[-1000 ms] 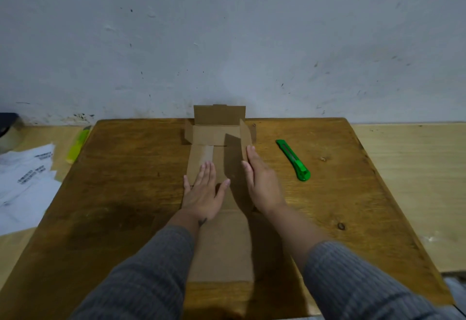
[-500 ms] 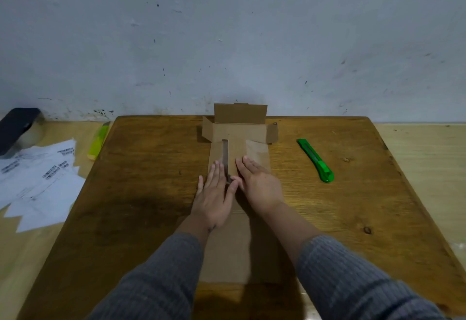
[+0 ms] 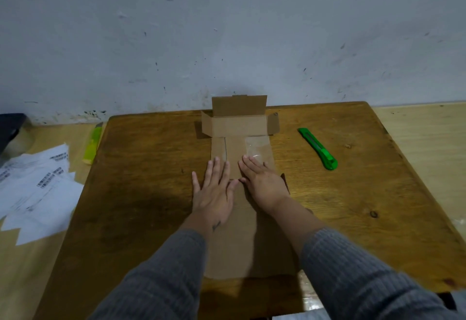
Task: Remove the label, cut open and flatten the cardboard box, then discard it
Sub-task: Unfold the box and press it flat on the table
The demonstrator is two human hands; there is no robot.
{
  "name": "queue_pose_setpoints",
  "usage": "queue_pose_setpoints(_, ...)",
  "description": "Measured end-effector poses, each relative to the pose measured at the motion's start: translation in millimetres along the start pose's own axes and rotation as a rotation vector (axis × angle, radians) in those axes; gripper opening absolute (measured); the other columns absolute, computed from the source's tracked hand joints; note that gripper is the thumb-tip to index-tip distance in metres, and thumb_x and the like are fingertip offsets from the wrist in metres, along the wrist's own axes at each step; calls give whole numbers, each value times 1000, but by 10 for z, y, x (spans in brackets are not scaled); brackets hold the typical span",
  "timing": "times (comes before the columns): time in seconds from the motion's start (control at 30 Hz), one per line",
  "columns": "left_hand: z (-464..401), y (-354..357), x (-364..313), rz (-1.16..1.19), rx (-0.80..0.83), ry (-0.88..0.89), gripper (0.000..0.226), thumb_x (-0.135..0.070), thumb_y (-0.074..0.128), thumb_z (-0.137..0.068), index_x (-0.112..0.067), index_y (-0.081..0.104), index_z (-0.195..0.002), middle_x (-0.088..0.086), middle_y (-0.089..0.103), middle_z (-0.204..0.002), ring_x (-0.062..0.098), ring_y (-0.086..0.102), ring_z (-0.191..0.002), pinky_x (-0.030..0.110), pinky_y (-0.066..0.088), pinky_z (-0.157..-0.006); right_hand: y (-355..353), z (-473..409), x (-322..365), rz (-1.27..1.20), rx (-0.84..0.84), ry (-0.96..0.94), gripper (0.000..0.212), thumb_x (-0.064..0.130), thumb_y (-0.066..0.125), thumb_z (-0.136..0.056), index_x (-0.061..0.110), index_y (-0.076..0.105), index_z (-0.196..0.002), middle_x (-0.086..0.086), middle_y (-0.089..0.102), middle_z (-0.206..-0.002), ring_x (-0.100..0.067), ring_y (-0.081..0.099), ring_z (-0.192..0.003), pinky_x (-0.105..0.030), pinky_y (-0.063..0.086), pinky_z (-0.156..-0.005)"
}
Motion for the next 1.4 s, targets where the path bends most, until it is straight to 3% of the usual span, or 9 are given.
queue_pose_setpoints(0.17, -37, 12, 1, -161, 12, -20, 59, -50, 0, -99, -26, -17, -150, 1, -30, -156, 19, -29, -142, 57, -18, -113, -148, 6, -22, -64, 51, -15, 49, 25, 26, -103, 18, 18, -150, 1, 11, -161, -13, 10, -148, -41, 11, -120)
queue_pose_setpoints(0.37, -47, -2, -27, -213, 8, -36, 61, -50, 4, -99, -25, -20, -150, 4, -29, -156, 22, -27, -144, 59, -18, -112, -317, 500, -324, -63, -87, 178, 55, 43, 17, -100, 24, 6, -151, 7, 2, -160, -9, -5, -147, -46, -6, -119)
queue_pose_setpoints(0.5, -53, 11, -9, -193, 11, -6, 62, -51, 1, -99, -23, -20, -150, 6, -28, -157, 23, -25, -145, 58, -16, -113, -140, 997, -641, -170, -47, 356, 60, 50, 15, -98, 24, 3, -151, 7, -2, -160, -9, -9, -147, -49, -5, -119)
queue_pose_setpoints(0.67, -47, 32, -14, -190, 10, 16, 63, -51, 0, -98, -22, -18, -150, 7, -27, -157, 24, -24, -145, 59, -15, -112, -2, 1261, -551, -377, -71, 422, 65, 51, 23, -98, 21, 5, -151, 5, -1, -160, -9, -6, -147, -46, -1, -119)
queue_pose_setpoints(1.07, -29, 25, -44, -179, 37, 5, 62, -50, 4, -99, -23, -18, -151, 7, -28, -157, 24, -25, -144, 59, -16, -112, -4, 1000, 158, -411, -44, 283, 61, 44, 20, -101, 16, 1, -151, -1, -5, -161, -13, -9, -147, -48, -3, -120)
queue_pose_setpoints(1.2, -21, -11, -48, -166, 31, 21, 60, -47, 6, -101, -25, -18, -151, 6, -28, -157, 23, -24, -145, 60, -10, -114, 86, 948, 219, -364, -65, 214, 59, 38, 20, -101, 18, -7, -150, -2, -12, -160, -15, -14, -147, -47, -9, -117)
queue_pose_setpoints(1.4, -8, 17, -40, -131, -13, 5, 58, -46, 7, -101, -27, -15, -151, 4, -24, -158, 21, -24, -145, 59, -10, -114, 261, 894, 146, -157, -81, 73, 59, 32, 17, -100, 11, -5, -150, -7, -8, -160, -17, -11, -147, -44, -7, -120)
Point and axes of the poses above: each hand's wrist, its own z-axis away from the middle knuckle, its own y-axis out of the palm, x = y × z, the point moved 8 cm from there along -z, towards the middle knuckle
